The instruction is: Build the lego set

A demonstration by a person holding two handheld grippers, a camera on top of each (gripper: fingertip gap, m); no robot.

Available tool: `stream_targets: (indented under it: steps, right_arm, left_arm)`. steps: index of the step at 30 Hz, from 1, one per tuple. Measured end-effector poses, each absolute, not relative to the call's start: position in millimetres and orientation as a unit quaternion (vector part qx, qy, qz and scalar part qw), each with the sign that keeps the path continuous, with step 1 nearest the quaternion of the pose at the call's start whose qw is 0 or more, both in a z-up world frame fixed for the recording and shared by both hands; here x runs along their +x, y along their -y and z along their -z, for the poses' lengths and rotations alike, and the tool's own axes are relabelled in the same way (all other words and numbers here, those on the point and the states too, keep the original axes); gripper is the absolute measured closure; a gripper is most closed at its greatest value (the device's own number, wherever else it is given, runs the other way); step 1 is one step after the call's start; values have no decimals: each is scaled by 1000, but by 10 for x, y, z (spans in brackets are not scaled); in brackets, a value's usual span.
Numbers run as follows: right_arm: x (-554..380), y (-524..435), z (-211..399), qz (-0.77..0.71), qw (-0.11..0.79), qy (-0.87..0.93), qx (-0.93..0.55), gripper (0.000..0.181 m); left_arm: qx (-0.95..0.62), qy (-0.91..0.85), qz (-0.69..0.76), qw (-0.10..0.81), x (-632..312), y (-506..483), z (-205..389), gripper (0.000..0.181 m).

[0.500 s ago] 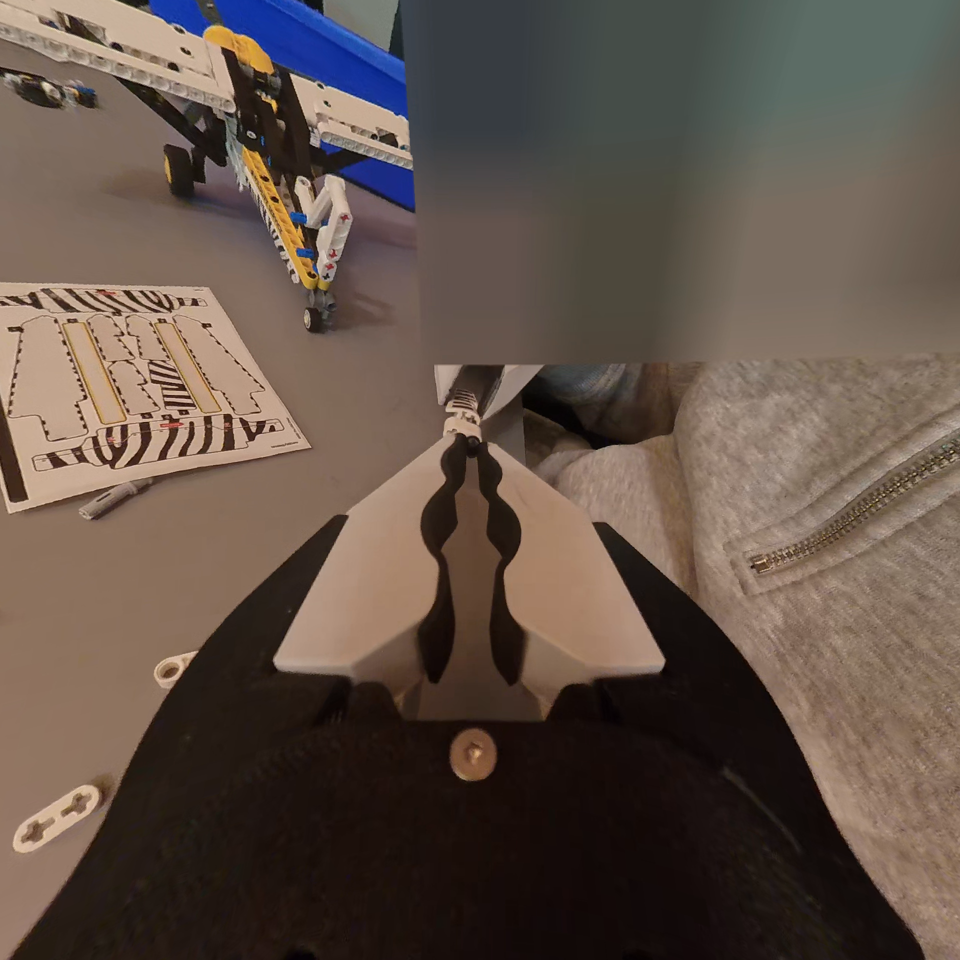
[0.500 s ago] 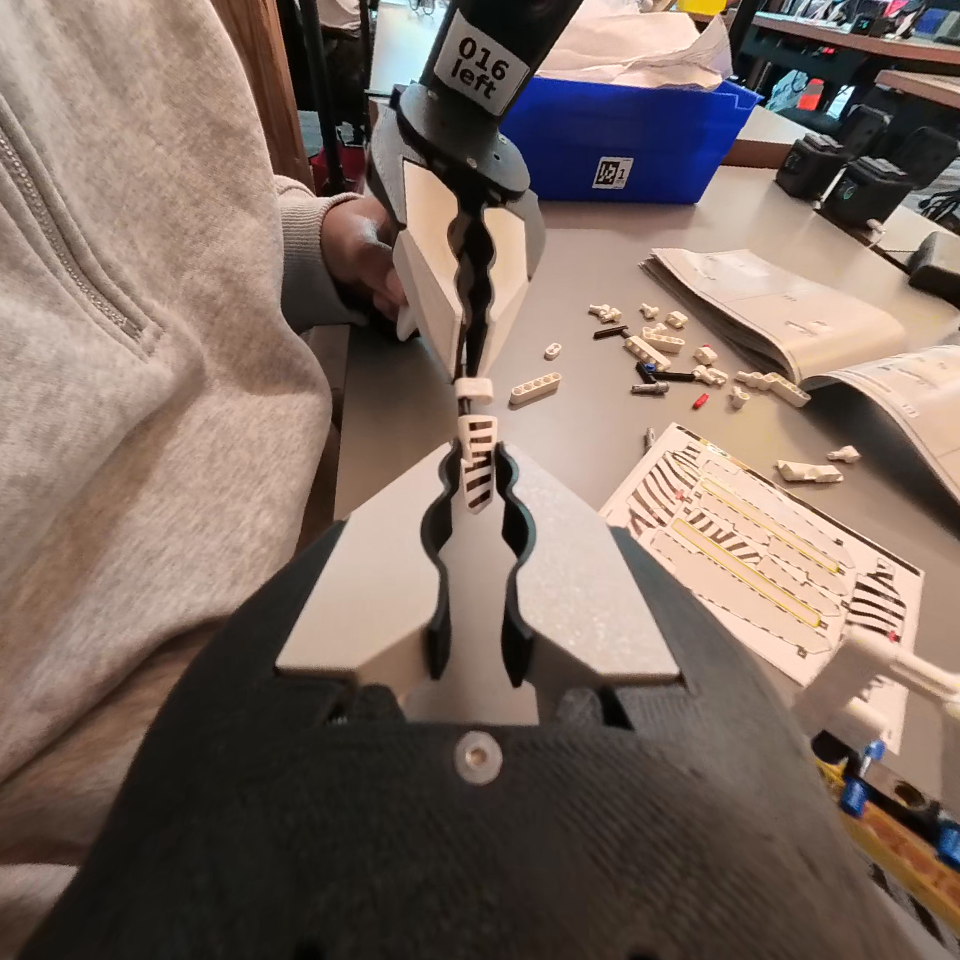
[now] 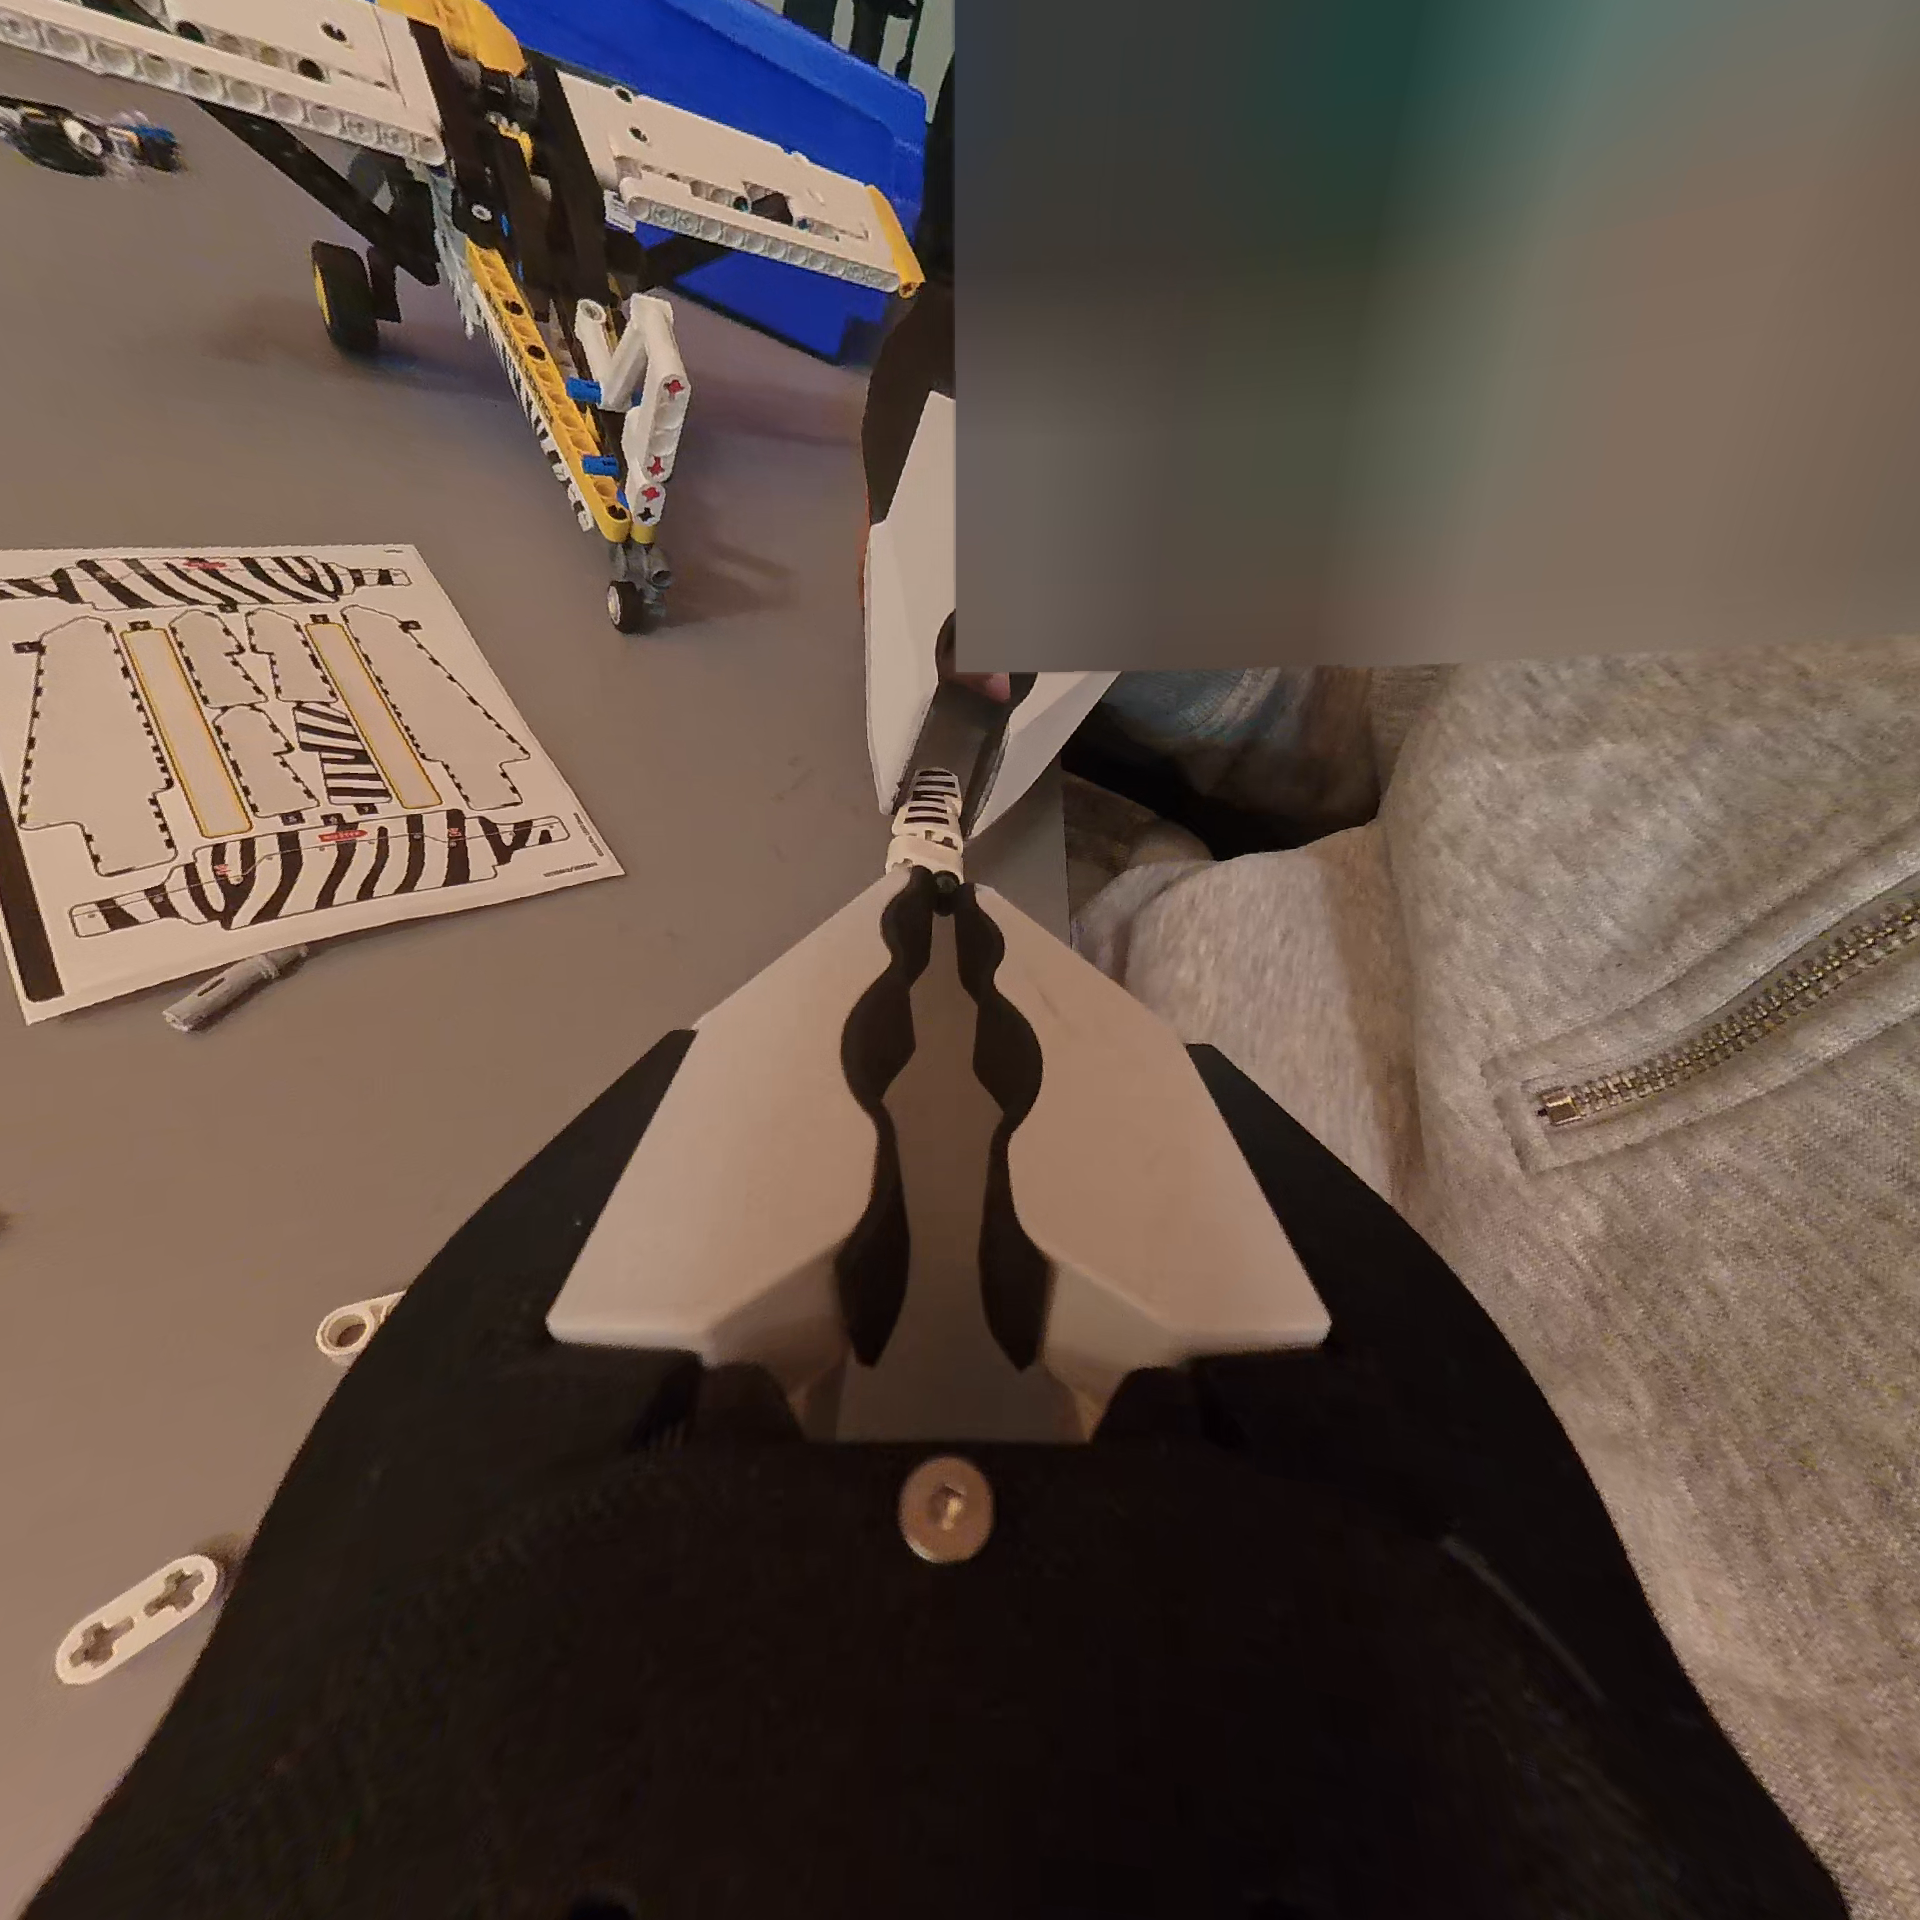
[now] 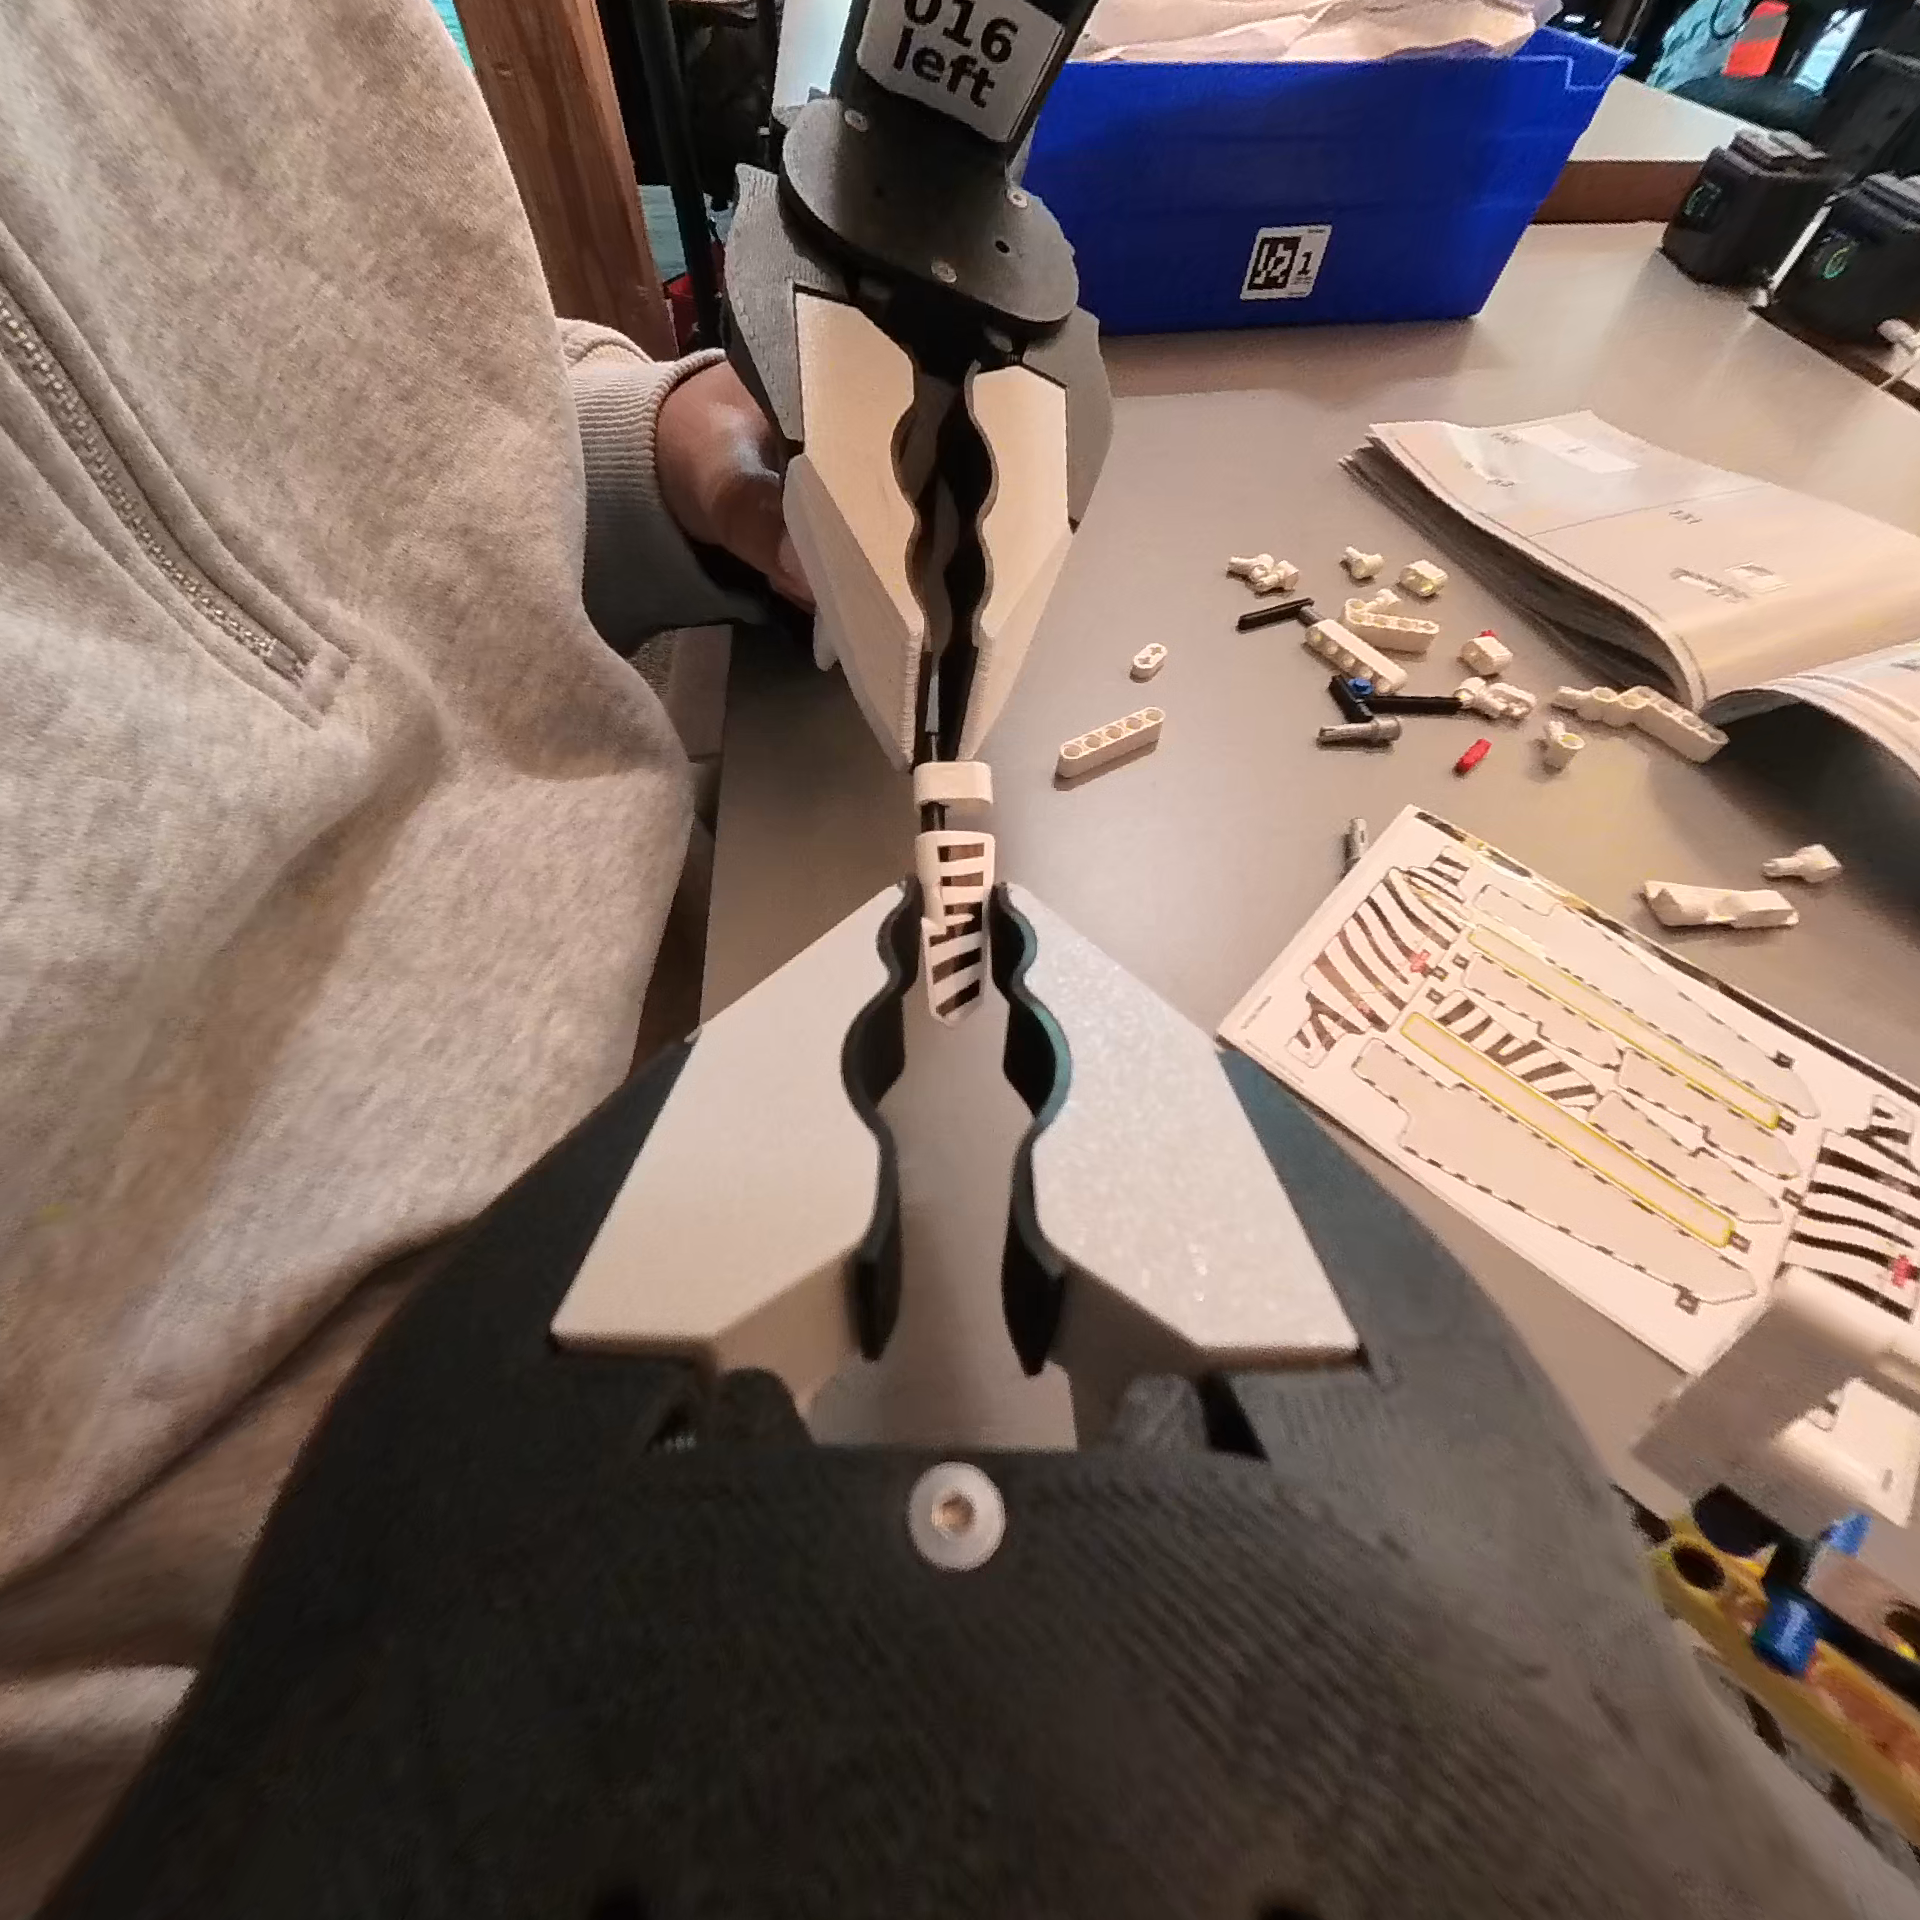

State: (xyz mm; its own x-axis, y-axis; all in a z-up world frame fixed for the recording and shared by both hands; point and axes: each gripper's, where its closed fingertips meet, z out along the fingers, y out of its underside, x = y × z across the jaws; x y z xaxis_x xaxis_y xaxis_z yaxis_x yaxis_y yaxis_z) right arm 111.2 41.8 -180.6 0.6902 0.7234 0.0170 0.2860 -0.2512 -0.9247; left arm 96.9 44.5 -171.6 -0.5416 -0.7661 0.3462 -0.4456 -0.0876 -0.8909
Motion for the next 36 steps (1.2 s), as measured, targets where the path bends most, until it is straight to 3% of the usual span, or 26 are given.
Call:
stream_targets:
  steps: [36]
  right_arm:
    - [1114, -406, 1757, -245, 511, 298, -768, 171]
  left_arm:
    - [-465, -632, 607, 122, 1006, -422, 1664, 178]
